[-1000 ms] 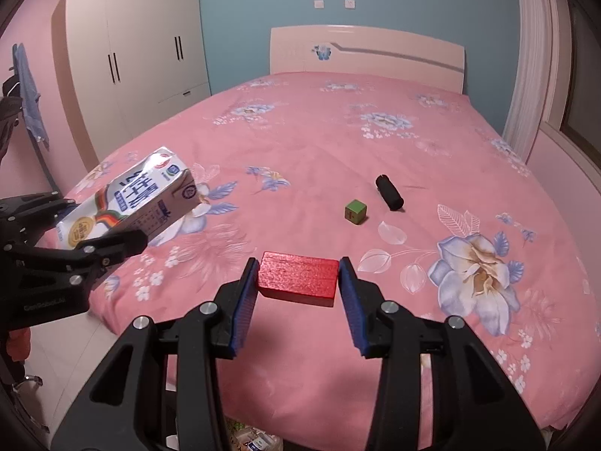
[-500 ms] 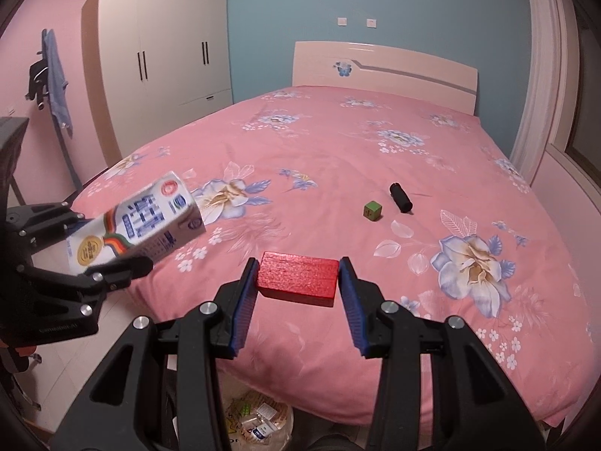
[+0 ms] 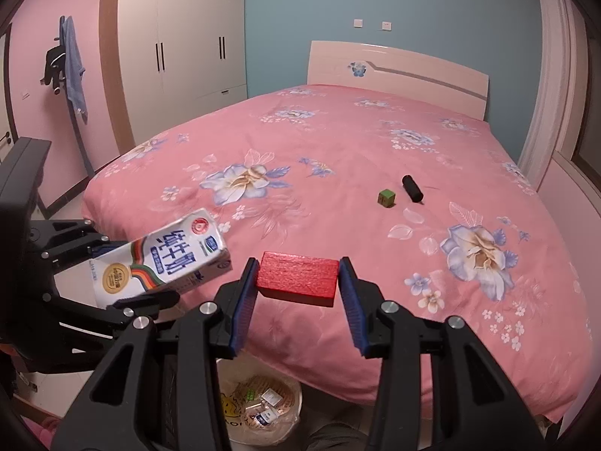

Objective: Collect trash
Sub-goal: 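Carry the milk carton and red brick with both tools over the trash bin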

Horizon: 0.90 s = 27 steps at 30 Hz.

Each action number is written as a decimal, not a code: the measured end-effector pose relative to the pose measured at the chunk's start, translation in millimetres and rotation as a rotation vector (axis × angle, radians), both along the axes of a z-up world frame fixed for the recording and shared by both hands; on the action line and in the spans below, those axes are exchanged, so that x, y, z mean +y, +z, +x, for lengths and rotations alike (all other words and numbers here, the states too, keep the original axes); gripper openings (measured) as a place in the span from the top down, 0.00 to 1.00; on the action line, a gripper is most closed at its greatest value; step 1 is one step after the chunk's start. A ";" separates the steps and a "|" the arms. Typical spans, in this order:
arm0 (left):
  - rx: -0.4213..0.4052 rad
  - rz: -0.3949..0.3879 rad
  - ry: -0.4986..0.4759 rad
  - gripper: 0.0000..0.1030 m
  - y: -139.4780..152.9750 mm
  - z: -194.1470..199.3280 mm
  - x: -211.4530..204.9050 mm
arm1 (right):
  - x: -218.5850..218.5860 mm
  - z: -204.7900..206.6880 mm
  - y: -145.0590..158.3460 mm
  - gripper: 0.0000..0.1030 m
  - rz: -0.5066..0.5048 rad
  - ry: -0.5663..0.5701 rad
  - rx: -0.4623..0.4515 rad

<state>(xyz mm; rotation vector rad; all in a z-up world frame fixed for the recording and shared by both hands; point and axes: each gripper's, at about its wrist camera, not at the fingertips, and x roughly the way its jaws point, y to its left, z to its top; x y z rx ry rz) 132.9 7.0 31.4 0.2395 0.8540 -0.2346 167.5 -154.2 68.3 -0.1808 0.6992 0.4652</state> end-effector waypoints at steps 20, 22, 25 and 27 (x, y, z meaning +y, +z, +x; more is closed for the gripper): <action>0.225 -0.015 0.005 0.48 -103.5 -21.1 0.9 | 23.7 -30.9 -95.2 0.57 -0.042 0.071 0.185; 0.249 -0.016 0.005 0.48 -114.1 -21.6 1.7 | 25.7 -32.7 -107.7 0.57 -0.054 0.075 0.211; 0.292 -0.028 0.012 0.48 -131.0 -21.7 3.5 | 28.3 -35.2 -125.0 0.57 -0.069 0.085 0.247; 0.319 -0.033 0.018 0.48 -141.3 -22.0 4.3 | 30.1 -36.4 -135.9 0.57 -0.077 0.087 0.268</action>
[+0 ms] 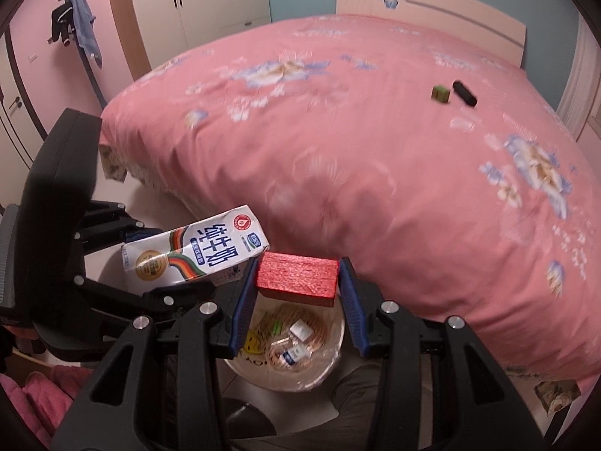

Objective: Collect trash
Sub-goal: 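Carry the milk carton and red brick with both tools over the trash bin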

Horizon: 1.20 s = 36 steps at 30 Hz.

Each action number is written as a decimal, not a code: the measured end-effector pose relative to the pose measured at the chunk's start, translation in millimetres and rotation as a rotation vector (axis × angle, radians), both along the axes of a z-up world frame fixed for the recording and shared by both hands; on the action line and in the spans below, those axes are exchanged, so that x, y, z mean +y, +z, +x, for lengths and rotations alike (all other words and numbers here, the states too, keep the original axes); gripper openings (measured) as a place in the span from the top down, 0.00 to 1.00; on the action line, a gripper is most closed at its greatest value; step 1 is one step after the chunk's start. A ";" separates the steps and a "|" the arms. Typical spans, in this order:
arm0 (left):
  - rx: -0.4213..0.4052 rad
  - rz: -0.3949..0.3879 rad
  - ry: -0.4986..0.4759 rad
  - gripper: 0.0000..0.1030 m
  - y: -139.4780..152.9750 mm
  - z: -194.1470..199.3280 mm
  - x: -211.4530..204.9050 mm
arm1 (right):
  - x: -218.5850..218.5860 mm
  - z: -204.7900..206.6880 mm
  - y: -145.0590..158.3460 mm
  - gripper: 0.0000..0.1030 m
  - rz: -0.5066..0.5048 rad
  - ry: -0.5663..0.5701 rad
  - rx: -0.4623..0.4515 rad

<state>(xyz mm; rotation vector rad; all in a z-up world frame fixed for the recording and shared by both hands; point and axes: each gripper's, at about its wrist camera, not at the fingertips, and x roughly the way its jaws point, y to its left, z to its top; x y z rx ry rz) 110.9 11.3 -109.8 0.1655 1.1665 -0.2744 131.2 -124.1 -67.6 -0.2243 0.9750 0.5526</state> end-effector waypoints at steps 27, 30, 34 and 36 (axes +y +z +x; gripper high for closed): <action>0.236 -0.032 0.057 0.48 -106.9 17.3 10.3 | 20.7 -0.3 -123.9 0.57 -0.084 0.034 0.258; 0.261 -0.033 0.065 0.48 -117.1 20.9 10.6 | 21.5 0.9 -140.2 0.57 -0.102 0.037 0.290; 0.302 -0.040 0.073 0.48 -135.2 25.1 10.9 | 26.3 -0.2 -163.4 0.57 -0.140 0.051 0.326; 0.318 -0.041 0.076 0.48 -144.3 25.1 10.5 | 29.8 -1.4 -173.5 0.57 -0.151 0.057 0.350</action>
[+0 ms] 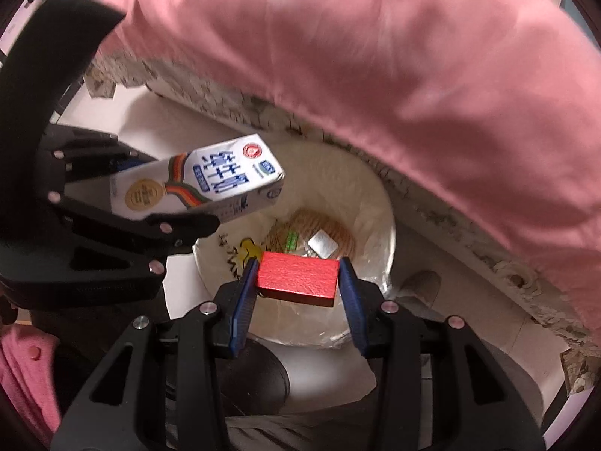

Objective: Collect trash
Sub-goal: 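Open the left tool dropping the milk carton while the right tool drops the red brick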

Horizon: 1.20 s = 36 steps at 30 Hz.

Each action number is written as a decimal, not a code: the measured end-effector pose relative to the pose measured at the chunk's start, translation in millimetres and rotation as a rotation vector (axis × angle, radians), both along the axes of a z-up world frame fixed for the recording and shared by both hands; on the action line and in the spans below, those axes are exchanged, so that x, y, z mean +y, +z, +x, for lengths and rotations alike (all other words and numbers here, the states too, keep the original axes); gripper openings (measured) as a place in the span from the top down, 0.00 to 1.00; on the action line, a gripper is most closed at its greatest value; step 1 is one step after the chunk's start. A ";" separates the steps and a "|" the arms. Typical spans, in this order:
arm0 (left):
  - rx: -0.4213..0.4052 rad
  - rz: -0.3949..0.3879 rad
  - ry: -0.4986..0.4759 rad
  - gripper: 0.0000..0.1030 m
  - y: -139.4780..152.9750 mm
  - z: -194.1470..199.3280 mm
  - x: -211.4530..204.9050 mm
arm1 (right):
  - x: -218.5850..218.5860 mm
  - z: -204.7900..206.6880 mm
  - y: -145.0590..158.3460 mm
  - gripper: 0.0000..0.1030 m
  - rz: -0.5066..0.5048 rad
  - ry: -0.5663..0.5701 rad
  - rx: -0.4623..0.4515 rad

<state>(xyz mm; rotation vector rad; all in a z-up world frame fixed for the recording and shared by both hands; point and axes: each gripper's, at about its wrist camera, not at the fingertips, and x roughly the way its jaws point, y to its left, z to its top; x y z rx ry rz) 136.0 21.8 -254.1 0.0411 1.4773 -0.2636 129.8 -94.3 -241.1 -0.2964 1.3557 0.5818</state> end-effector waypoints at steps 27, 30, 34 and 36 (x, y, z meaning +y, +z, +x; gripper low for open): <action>0.266 -0.097 0.148 0.48 -112.1 29.7 -3.5 | 7.0 27.5 -124.2 0.57 -0.071 -0.066 0.271; 0.281 -0.094 0.155 0.48 -119.9 30.5 -4.3 | 8.5 28.9 -132.5 0.57 -0.078 -0.067 0.281; 0.301 -0.100 0.184 0.46 -126.0 32.7 -3.0 | 9.1 30.2 -141.8 0.56 -0.098 -0.062 0.295; 0.308 -0.098 0.190 0.42 -129.0 33.5 0.8 | 7.4 31.5 -144.7 0.51 -0.103 -0.067 0.301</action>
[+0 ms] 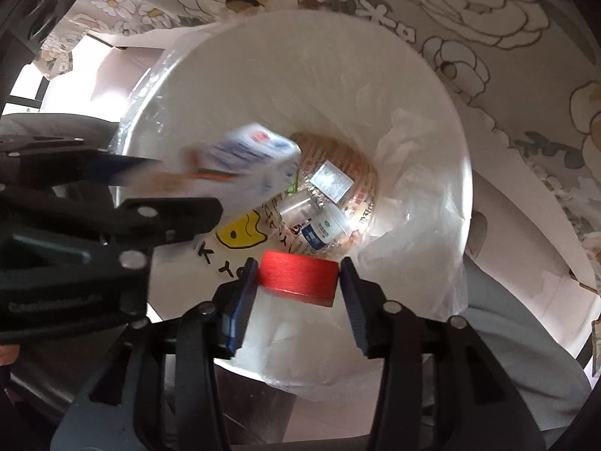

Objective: Collect trash
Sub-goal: 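Open the left tool dropping the milk carton while the right tool drops the red brick, then move both open tools back over the bed toward the green brick and black tube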

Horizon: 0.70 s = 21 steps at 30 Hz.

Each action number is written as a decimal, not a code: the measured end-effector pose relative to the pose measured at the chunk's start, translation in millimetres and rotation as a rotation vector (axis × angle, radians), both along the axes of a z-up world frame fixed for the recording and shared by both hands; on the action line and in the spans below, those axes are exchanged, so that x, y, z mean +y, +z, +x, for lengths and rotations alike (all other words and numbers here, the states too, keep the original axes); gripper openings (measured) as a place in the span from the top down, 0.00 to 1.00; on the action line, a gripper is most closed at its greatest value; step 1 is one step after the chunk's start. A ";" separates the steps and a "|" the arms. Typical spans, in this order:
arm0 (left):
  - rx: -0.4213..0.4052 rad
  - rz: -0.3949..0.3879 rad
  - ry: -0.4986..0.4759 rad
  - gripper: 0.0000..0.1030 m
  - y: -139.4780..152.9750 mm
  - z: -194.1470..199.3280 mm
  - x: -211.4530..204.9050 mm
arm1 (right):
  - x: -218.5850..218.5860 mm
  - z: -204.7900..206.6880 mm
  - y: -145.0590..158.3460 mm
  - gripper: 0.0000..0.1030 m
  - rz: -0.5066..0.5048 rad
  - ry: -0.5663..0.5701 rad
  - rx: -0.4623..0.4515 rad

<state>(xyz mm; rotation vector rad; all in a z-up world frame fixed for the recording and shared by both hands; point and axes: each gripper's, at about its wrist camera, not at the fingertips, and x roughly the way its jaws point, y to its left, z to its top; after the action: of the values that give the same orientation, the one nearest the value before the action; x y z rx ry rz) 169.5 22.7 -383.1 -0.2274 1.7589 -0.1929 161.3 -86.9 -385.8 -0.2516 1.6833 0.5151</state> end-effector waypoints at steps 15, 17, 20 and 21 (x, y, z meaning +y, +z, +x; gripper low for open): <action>-0.029 0.037 -0.019 0.39 14.5 -4.8 -1.0 | -2.8 -1.4 10.7 0.50 0.004 0.005 -0.029; -0.037 0.042 -0.029 0.39 20.4 -8.7 -0.3 | -1.8 -3.4 16.0 0.50 0.004 0.010 -0.039; -0.060 0.047 -0.045 0.39 34.0 -14.6 2.3 | -3.1 -8.0 28.0 0.50 0.013 0.017 -0.058; -0.069 0.049 -0.050 0.39 38.6 -16.4 2.7 | -4.1 -9.5 33.2 0.50 0.018 0.020 -0.063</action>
<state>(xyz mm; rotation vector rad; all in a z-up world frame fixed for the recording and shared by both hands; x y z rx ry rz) 153.1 25.4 -344.5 -0.1395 1.6998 -0.1917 151.8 -90.9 -352.6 -0.2687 1.6157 0.5318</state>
